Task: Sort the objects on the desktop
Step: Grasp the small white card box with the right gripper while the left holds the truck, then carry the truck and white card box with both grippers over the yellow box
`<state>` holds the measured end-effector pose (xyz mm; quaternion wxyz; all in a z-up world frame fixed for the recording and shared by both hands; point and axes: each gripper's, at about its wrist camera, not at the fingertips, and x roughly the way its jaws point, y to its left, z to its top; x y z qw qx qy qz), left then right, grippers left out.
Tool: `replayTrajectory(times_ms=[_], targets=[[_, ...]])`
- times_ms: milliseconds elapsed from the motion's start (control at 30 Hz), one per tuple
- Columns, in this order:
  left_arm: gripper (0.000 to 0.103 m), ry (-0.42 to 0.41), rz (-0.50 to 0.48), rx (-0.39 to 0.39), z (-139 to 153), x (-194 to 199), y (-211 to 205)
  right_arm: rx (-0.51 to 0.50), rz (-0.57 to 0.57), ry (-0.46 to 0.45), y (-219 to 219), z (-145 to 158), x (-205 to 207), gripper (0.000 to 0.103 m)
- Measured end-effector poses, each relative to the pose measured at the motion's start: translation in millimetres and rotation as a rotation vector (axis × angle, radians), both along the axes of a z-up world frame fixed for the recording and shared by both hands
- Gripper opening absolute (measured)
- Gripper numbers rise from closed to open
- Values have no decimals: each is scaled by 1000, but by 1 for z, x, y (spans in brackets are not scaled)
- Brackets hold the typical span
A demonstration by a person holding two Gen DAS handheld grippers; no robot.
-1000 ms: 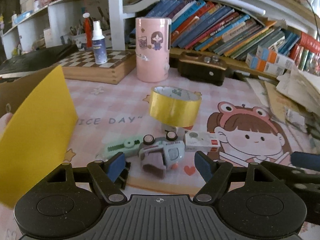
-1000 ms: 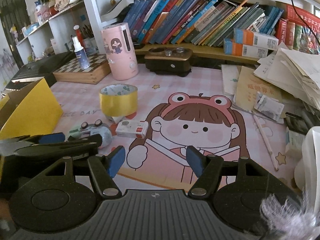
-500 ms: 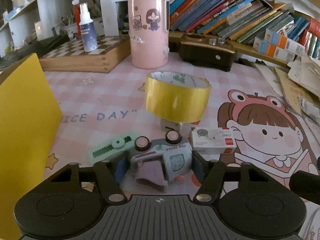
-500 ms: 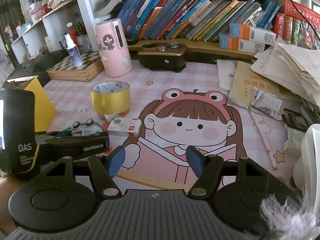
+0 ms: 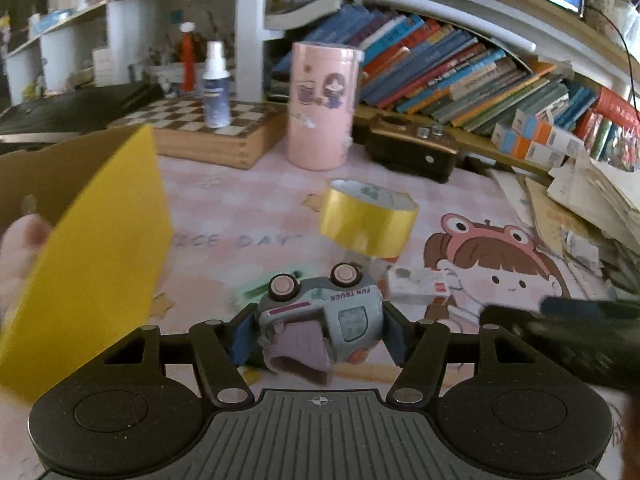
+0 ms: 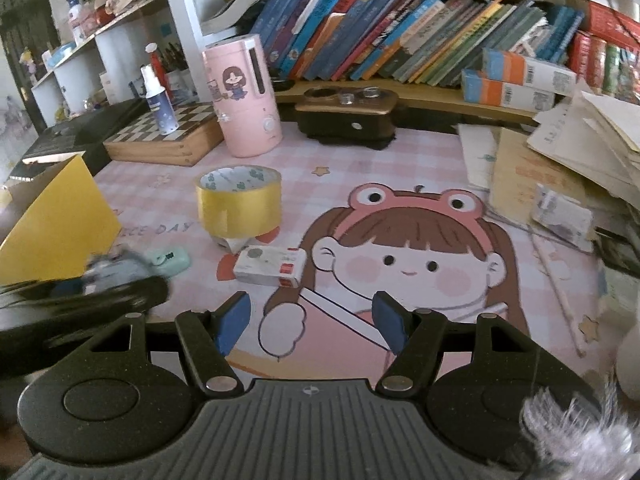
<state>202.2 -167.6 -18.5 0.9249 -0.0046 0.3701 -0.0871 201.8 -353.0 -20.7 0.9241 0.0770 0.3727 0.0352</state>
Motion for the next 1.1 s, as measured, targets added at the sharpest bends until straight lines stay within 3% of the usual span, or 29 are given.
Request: replayTrajectory(times_ms=[400, 633, 1100], targets=[[63, 4, 67, 27, 19, -40, 26, -85, 128, -16, 32, -34, 48, 65], [63, -18, 65, 2, 27, -49, 27, -121, 124, -37, 42, -45, 61, 59], [63, -49, 80, -30, 34, -65, 31, -79, 93, -1, 22, -27, 24, 57]])
